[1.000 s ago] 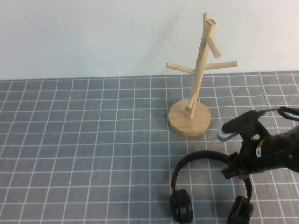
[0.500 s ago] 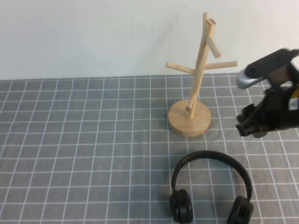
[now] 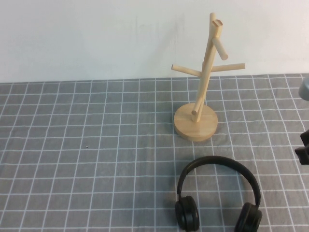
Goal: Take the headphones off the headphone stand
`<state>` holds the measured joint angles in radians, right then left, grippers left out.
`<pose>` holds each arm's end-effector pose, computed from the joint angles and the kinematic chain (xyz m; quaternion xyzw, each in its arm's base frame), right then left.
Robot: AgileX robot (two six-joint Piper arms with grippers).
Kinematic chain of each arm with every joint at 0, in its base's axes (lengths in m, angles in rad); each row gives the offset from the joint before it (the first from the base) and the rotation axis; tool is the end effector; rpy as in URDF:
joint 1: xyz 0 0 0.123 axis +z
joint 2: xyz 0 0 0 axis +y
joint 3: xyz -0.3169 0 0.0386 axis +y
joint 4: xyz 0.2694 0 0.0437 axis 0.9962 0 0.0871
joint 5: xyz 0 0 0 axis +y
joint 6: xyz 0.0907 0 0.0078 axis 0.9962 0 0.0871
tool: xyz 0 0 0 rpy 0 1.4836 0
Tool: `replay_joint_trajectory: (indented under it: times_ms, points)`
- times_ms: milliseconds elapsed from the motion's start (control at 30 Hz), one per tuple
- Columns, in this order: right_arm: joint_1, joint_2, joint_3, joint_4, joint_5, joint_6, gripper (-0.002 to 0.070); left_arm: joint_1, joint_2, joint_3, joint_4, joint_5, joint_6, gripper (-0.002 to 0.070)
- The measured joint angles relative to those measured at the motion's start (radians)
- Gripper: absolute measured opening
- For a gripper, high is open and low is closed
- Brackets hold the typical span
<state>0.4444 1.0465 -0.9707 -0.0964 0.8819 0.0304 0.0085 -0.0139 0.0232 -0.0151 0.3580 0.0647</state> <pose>0.1882 0.0821 0.3705 -0.2085 0.9149 0.0364 0.3437 0.0398 -0.0001 0.1731 0.0184 0.7987 0.0156 0.6013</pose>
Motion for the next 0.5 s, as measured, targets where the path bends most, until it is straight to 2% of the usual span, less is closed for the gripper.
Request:
replay_joint_trajectory:
  times_ms: [333,500]
  points:
    - [0.000,-0.007,0.002,0.002,0.000,0.000,-0.0003,0.000,0.000,0.000,0.000,0.000,0.000,-0.0004]
    - [-0.009,-0.118,0.006,-0.053,-0.013,-0.038,-0.0004,0.000,0.000,0.000,0.000,0.000,0.000,-0.0004]
